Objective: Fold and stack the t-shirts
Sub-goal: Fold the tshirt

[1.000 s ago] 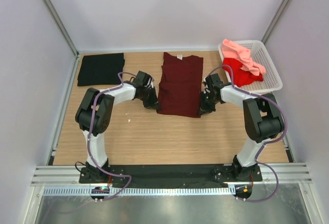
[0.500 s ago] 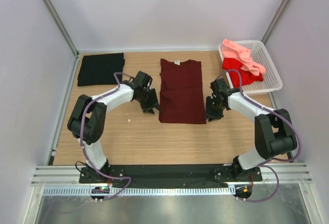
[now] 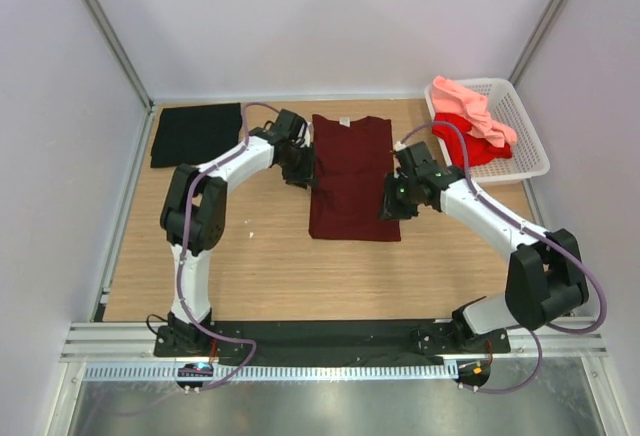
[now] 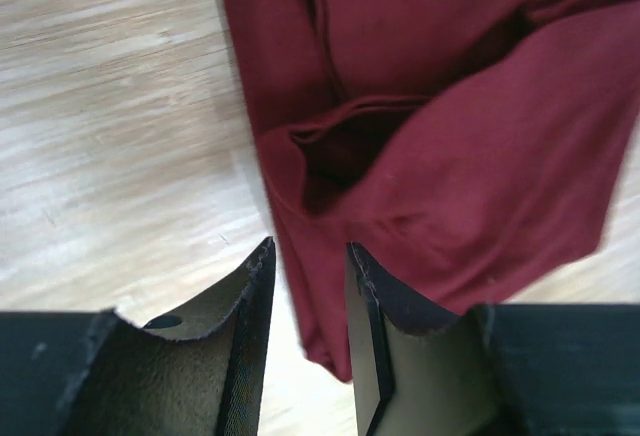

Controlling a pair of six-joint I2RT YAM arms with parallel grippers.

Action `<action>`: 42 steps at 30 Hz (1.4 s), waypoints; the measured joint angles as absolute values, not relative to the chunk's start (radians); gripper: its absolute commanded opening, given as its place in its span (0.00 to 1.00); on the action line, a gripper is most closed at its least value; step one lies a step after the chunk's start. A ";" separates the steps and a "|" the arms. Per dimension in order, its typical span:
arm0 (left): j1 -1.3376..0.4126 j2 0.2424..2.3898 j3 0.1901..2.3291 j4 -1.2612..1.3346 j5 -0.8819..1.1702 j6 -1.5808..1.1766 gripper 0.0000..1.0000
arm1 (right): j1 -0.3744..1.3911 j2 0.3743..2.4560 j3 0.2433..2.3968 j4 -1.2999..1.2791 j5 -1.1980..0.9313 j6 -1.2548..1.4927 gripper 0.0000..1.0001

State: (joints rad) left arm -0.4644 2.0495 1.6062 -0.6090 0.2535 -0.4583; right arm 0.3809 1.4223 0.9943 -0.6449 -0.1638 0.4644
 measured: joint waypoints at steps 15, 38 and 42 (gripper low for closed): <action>-0.462 2.162 1.756 -0.644 0.281 -0.290 0.34 | 0.584 1.589 1.110 -0.522 -0.162 0.501 0.24; -0.419 2.300 1.932 -0.687 0.391 -0.283 0.00 | 0.884 1.730 1.051 -0.256 0.155 0.555 0.32; -0.412 2.318 1.952 -0.694 0.408 -0.286 0.00 | 0.920 1.771 1.083 -0.257 0.231 0.556 0.32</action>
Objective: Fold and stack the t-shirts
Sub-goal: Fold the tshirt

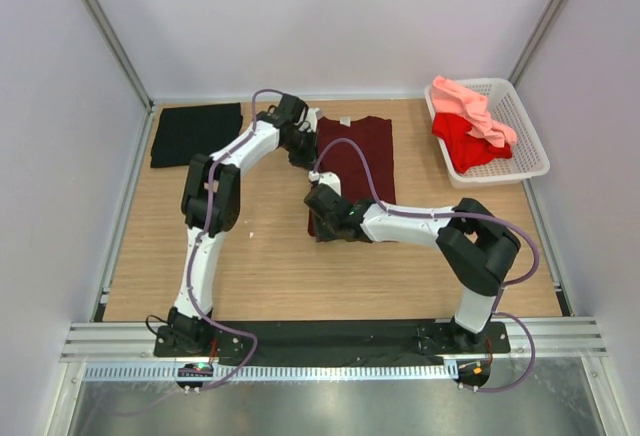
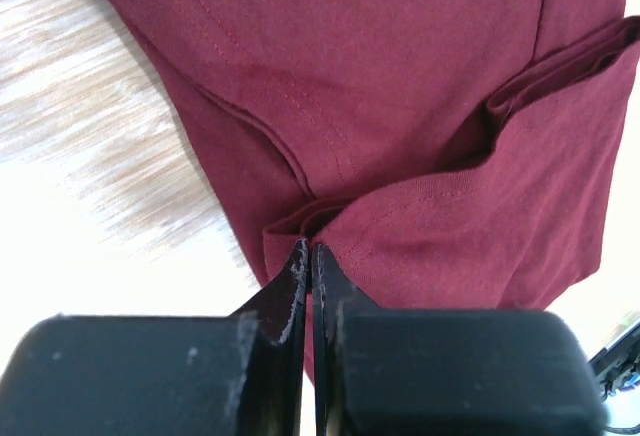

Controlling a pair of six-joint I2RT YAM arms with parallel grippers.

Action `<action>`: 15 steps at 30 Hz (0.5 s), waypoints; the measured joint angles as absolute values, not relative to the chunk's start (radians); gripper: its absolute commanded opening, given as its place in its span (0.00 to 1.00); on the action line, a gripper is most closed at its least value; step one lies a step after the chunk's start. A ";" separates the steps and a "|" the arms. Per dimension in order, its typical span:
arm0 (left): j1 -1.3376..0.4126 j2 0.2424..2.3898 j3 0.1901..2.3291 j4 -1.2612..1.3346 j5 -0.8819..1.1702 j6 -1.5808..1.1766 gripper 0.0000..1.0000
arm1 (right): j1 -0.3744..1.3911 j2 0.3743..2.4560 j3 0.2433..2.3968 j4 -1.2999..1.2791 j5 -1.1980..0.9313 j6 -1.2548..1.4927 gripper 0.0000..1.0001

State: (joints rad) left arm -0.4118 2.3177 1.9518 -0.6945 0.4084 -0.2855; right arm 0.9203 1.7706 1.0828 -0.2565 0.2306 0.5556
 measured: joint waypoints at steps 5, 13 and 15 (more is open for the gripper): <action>-0.411 2.348 2.002 -0.710 0.420 -0.286 0.00 | 0.946 1.800 1.109 -0.263 0.289 0.556 0.29; -0.410 2.373 2.073 -0.719 0.437 -0.288 0.00 | 0.947 1.845 1.115 -0.258 0.320 0.561 0.29; -0.410 2.384 2.091 -0.722 0.447 -0.288 0.00 | 0.947 1.845 1.115 -0.257 0.322 0.563 0.29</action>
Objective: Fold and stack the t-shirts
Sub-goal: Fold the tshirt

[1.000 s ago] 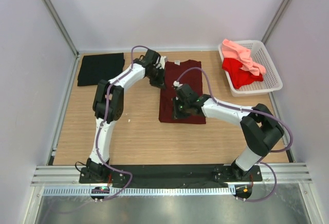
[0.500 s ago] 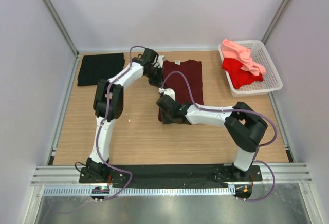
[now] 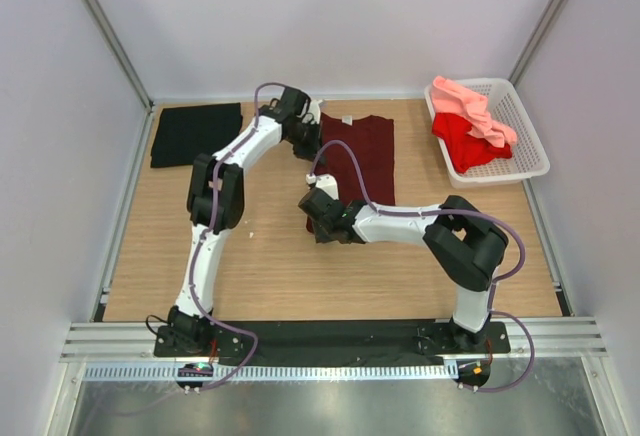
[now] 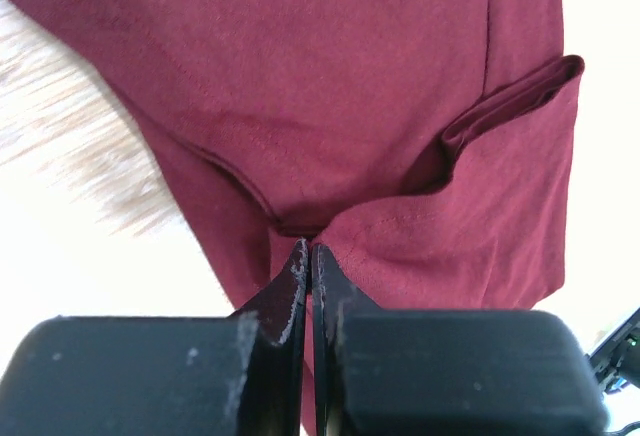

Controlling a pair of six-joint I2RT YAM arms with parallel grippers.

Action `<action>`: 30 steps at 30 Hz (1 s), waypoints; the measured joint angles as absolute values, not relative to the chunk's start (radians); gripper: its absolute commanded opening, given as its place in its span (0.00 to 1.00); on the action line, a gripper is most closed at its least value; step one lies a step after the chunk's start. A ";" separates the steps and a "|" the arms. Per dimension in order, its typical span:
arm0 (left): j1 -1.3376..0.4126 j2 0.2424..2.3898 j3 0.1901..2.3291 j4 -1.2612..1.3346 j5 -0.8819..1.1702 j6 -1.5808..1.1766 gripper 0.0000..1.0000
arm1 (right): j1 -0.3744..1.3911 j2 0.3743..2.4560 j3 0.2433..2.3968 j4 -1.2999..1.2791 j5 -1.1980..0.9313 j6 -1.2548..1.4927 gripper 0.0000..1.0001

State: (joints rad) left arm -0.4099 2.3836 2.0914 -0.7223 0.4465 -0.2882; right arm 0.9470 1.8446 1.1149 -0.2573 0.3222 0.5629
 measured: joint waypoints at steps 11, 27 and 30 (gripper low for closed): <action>-0.391 2.445 2.162 -0.739 0.497 -0.306 0.00 | 0.945 1.845 1.105 -0.228 0.319 0.582 0.29; -0.339 2.286 1.949 -0.737 0.359 -0.352 0.47 | 0.942 1.793 1.113 -0.263 0.225 0.601 0.31; -0.320 2.130 1.795 -0.734 0.278 -0.368 0.45 | 0.924 1.744 1.127 -0.292 0.180 0.603 0.31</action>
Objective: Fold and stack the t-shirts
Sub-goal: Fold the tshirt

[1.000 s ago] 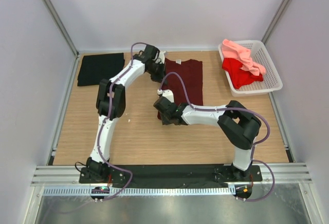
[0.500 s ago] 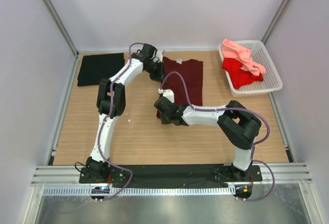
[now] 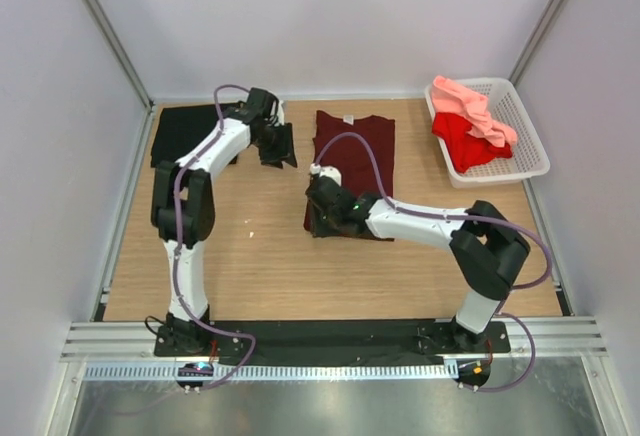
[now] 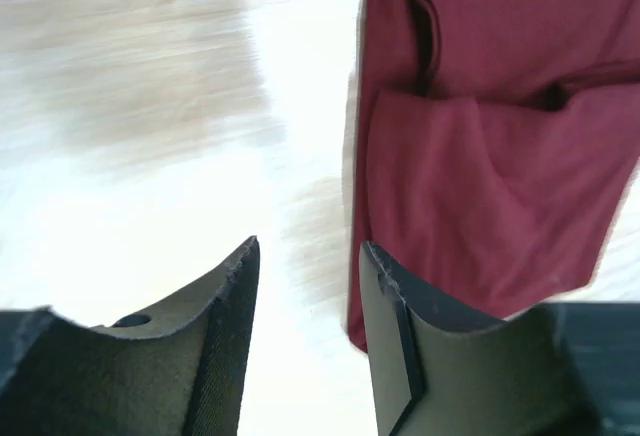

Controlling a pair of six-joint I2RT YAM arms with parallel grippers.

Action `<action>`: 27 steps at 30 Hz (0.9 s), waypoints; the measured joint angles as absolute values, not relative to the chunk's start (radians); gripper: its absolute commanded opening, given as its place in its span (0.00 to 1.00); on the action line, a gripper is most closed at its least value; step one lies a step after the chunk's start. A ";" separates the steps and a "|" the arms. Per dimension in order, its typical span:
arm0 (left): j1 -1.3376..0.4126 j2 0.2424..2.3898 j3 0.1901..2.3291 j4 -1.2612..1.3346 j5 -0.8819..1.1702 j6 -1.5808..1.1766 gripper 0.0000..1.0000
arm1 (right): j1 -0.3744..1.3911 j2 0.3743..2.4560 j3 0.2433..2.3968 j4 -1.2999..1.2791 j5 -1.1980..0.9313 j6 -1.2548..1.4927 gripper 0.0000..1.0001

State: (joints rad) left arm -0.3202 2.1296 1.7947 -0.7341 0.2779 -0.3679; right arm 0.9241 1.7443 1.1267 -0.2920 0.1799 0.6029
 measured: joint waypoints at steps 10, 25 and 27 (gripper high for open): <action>-0.406 1.804 1.312 -0.569 0.307 -0.462 0.41 | 0.632 1.529 1.016 -0.396 0.041 0.588 0.34; -0.508 1.837 1.192 -0.495 0.308 -0.498 0.36 | 0.362 1.474 0.802 -0.485 -0.096 0.500 0.34; -0.512 1.843 1.192 -0.486 0.306 -0.498 0.35 | 0.356 1.475 0.797 -0.475 -0.111 0.496 0.34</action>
State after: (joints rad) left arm -0.5121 1.8427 1.1923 -0.4862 0.3061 -0.4984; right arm 0.3557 1.4746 0.7971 -0.4747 -0.1108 0.4957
